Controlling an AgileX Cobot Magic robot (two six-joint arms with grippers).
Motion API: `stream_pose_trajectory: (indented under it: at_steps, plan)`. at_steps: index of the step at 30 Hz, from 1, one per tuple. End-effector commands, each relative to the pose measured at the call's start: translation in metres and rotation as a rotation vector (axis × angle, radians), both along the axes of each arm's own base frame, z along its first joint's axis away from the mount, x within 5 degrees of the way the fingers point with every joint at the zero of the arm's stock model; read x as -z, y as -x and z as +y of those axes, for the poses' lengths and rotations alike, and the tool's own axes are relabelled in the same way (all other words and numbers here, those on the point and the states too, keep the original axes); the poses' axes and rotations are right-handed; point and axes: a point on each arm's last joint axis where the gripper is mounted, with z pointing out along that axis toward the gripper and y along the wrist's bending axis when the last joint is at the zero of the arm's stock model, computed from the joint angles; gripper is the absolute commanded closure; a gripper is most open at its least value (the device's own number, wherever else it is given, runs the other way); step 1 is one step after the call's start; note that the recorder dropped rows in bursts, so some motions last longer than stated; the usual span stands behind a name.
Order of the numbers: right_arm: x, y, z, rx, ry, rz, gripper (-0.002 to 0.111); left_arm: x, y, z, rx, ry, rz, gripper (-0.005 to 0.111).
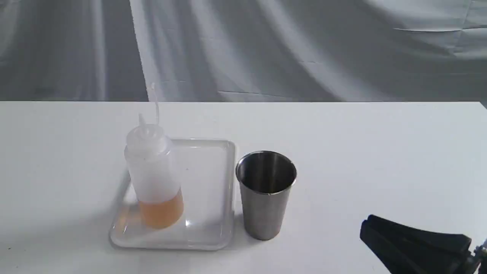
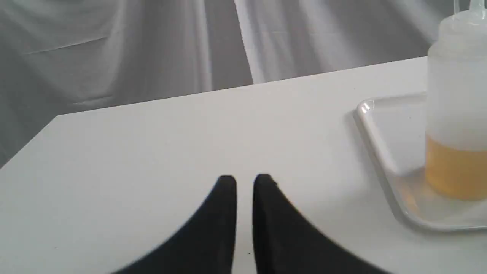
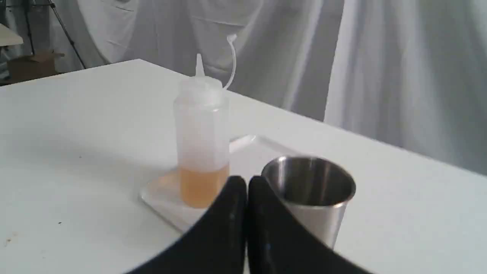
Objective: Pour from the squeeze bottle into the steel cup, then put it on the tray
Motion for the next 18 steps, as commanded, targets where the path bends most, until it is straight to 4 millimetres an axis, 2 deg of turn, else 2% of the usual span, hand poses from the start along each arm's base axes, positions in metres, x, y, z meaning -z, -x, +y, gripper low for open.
stream_pose_trajectory:
  at_steps: [1,6,15,18]
  plan:
    - [0.011,0.004,-0.003,-0.005,-0.020,0.043,0.108,0.001,0.000,0.000,0.000,0.001,-0.005,0.098]
    - [0.019,0.010,-0.002,-0.070,0.063,0.014,0.108,0.001,0.000,0.000,0.000,0.001,-0.005,0.098]
    - [0.019,0.010,-0.001,-0.079,0.071,0.008,0.108,0.001,0.000,0.000,0.000,0.001,-0.005,0.098]
    - [0.028,0.014,-0.003,-0.102,0.115,0.007,0.108,0.001,0.000,0.000,0.000,0.001,-0.005,0.098]
